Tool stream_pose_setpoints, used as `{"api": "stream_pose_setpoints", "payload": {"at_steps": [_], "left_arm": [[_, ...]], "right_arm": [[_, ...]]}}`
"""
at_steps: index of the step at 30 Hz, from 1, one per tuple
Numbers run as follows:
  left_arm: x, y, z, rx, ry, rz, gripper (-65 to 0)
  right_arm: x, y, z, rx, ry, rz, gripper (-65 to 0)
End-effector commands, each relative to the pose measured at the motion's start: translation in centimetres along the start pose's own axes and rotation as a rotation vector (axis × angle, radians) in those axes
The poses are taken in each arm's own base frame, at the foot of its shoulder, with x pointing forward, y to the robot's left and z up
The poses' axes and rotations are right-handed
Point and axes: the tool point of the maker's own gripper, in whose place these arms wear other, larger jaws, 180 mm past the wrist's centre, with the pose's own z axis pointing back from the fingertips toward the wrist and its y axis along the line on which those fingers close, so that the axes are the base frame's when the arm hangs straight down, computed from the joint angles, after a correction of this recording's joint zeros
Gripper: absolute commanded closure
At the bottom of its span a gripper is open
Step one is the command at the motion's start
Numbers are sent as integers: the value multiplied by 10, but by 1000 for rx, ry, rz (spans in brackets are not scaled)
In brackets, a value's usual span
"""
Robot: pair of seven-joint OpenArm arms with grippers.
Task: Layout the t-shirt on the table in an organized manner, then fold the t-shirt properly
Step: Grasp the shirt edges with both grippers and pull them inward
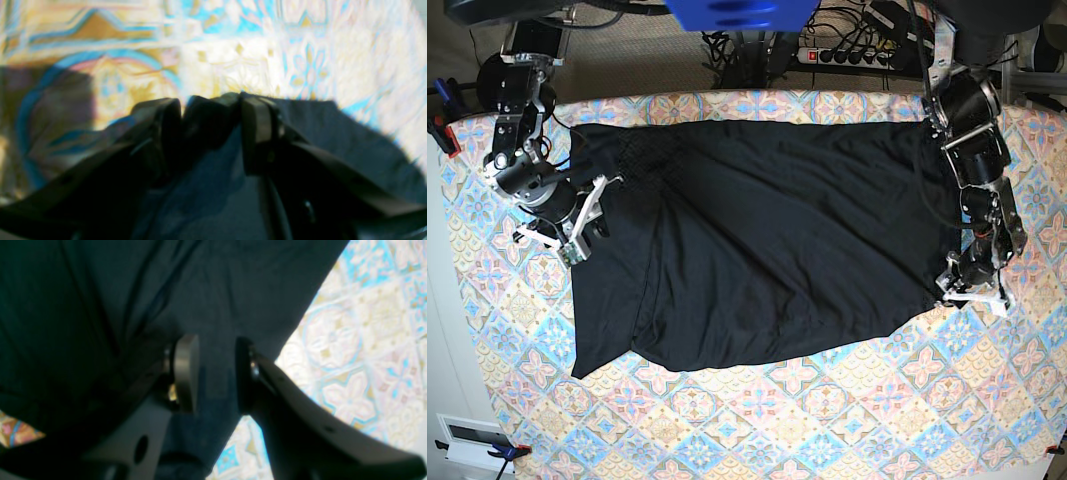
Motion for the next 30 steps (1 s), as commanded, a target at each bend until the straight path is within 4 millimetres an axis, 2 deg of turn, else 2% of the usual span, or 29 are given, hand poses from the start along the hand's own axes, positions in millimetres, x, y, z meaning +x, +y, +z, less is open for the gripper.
{"api": "stream_pose_setpoints", "payload": {"at_steps": [1, 2, 4, 5, 8, 11, 14, 19, 22, 25, 30], "left_arm": [[-17, -19, -3, -50, 85, -62, -217], [-20, -30, -2, -89, 101, -103, -172], [-27, -53, 3, -167, 119, -187, -39], [-27, -58, 9, -185, 110, -215, 0], [-17, -62, 40, -202, 65, -340, -14], [-18, -68, 77, -219, 0, -481, 0], [-30, -65, 113, -217, -28, -632, 0], [-83, -31, 152, -183, 110, -858, 0], [-102, 7, 164, -121, 217, -929, 0], [-111, 55, 173, -6, 315, -996, 0], [-103, 117, 177, 205, 387, -1111, 0]], "right_arm": [[17, -4, 2, -9, -47, 24, -179], [21, -3, 1, -6, -55, 31, -179], [35, -6, 0, -10, -84, 44, -179], [45, -10, 0, -19, -104, 50, -179], [65, -10, -5, -8, -146, 67, -179], [76, -7, -15, 16, -172, 74, -179], [77, -2, -29, 50, -155, 75, -179], [86, 2, -50, 91, -125, 88, -179], [89, 7, -58, 112, -113, 103, -179], [100, 9, -60, 119, -124, 126, -179], [110, 7, -69, 127, -118, 140, -179]]}}
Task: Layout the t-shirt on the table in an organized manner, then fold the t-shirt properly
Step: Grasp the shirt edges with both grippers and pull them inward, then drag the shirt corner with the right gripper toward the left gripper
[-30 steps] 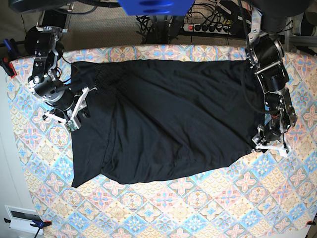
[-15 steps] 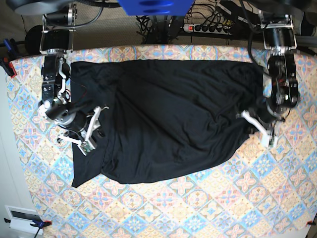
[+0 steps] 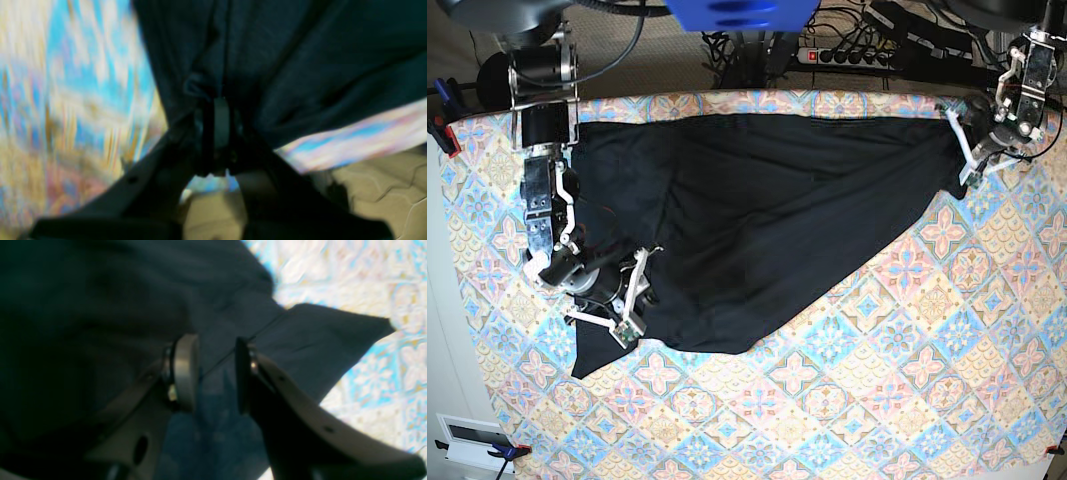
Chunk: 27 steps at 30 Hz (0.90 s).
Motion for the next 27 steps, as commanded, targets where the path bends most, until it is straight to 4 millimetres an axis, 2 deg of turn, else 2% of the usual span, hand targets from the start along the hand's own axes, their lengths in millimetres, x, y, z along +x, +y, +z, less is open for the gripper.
{"api": "stream_pose_setpoints", "payload": {"at_steps": [1, 3, 5, 8, 12, 16, 18, 21, 23, 25, 27], "left_arm": [[1, 24, 4, 81, 11, -35, 0], [3, 37, 5, 139, -14, -50, 0], [16, 48, 8, 181, -97, -3, 0], [25, 78, 26, 258, -224, 209, 0], [53, 108, 47, 245, -379, 504, -1], [68, 112, 61, 96, -412, 699, -35], [77, 110, 68, 15, -456, 782, -72], [77, 112, 79, -44, -486, 848, -144], [78, 111, 82, -71, -509, 877, -192], [77, 114, 86, -82, -539, 907, -241], [76, 114, 88, -87, -554, 924, -271]], "right_arm": [[20, -9, 5, -16, -56, 15, -180], [29, -10, 5, -16, -80, 24, -180], [40, -7, 3, -5, -102, 48, -181], [49, 11, -15, 51, -94, 58, -188], [61, 18, -35, 92, -75, 100, -242], [73, 25, -55, 134, -86, 154, -274], [68, 24, -67, 147, -70, 143, -274], [62, 14, -83, 152, -70, 88, -274], [72, 25, -95, 180, -97, 44, -276], [95, 30, -105, 199, -148, 4, -276], [90, 21, -112, 190, -160, -44, -276]]}}
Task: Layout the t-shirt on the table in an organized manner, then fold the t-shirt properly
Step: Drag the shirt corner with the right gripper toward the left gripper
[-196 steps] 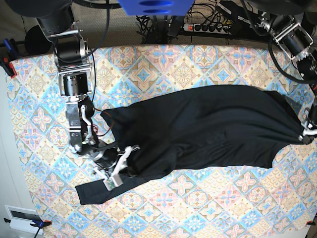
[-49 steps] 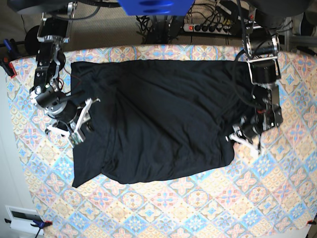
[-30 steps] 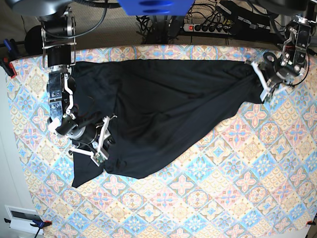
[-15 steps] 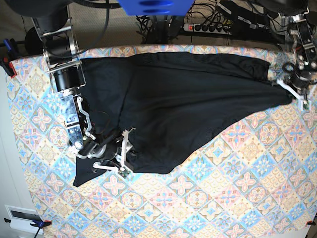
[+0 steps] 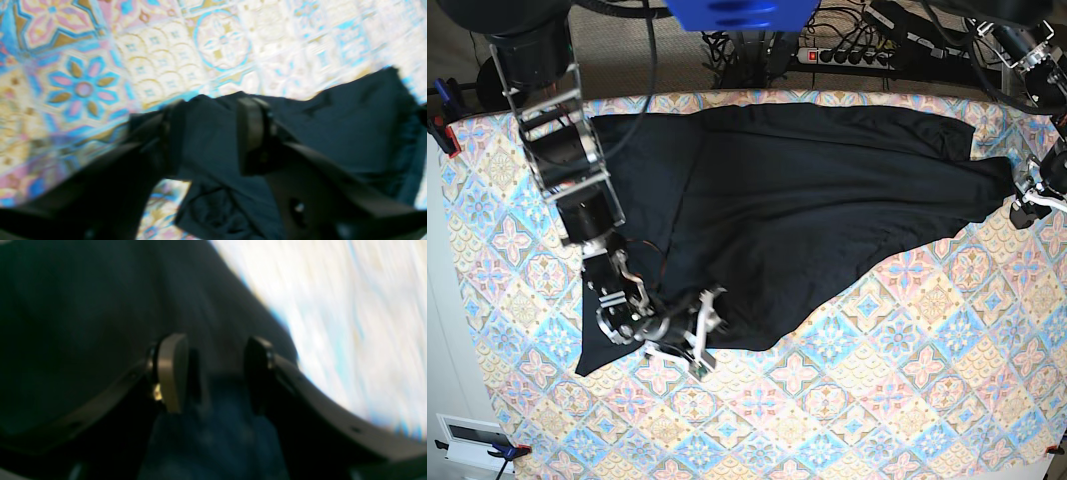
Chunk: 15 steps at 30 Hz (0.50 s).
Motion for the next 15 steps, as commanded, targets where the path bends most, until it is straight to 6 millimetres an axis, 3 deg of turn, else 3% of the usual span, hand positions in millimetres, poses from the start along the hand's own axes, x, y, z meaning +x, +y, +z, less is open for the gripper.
{"api": "stream_pose_setpoints", "payload": {"at_steps": [1, 8, 15], "left_arm": [[18, 0, 7, 1, -49, -23, -279], [17, 0, 7, 2, -46, -22, -282], [18, -1, 7, -1, -51, -21, -282]], "right_arm": [[27, -20, 8, -31, -75, -3, -276], [3, -40, 3, -91, -102, -98, -277], [-2, -47, 4, -112, -116, -112, -277]]}}
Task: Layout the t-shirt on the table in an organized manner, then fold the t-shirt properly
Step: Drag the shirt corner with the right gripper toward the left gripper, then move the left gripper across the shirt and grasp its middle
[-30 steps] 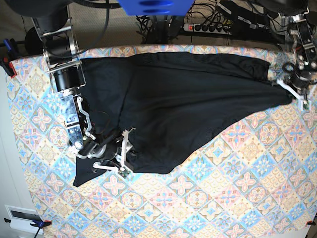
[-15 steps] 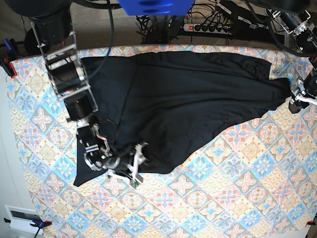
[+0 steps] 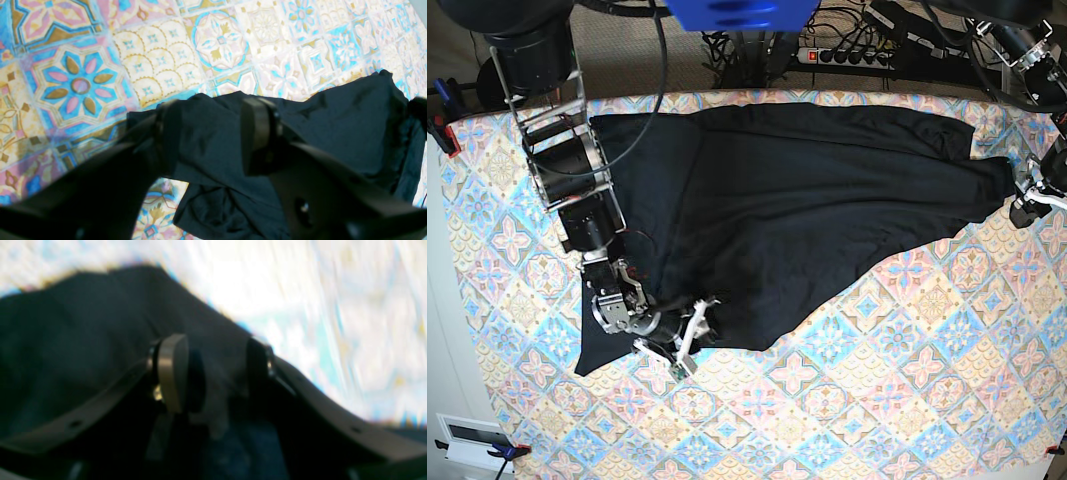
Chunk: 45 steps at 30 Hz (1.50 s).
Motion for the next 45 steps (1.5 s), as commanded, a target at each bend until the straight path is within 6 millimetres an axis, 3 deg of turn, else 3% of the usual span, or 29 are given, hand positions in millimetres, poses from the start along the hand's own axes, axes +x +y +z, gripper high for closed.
{"api": "stream_pose_setpoints", "payload": {"at_steps": [1, 6, 11, 16, 20, 24, 27, 32, 40, 45], "left_arm": [[18, -3, 6, -9, -51, -24, -282], [14, -5, 3, -17, -51, -12, -282], [13, -6, 3, -18, -51, -9, -282], [14, -6, 3, -18, -52, -9, -282], [24, -12, 2, -34, -81, -9, -282], [34, -22, -2, -60, -114, 2, -282], [40, -36, -9, -101, -141, 28, -282], [45, -61, -20, -168, -176, 75, -282], [29, -136, -64, -260, -109, 22, -282], [26, -191, -86, -305, -91, -38, -282]], "right_arm": [[22, -14, 7, -23, -44, 15, -275], [-21, -11, 6, -30, 65, 96, -256], [-59, -1, 5, -19, 147, 146, -142], [-64, 4, 5, -10, 142, 136, 0], [-80, 32, 14, 36, 146, 155, 0], [-57, 49, 45, 58, 79, 213, 0], [-48, 59, 73, 41, 51, 247, 0], [-51, 83, 113, 36, 46, 303, 0], [-104, 134, 165, 139, 120, 380, 0], [-135, 133, 189, 142, 195, 388, 0]]}}
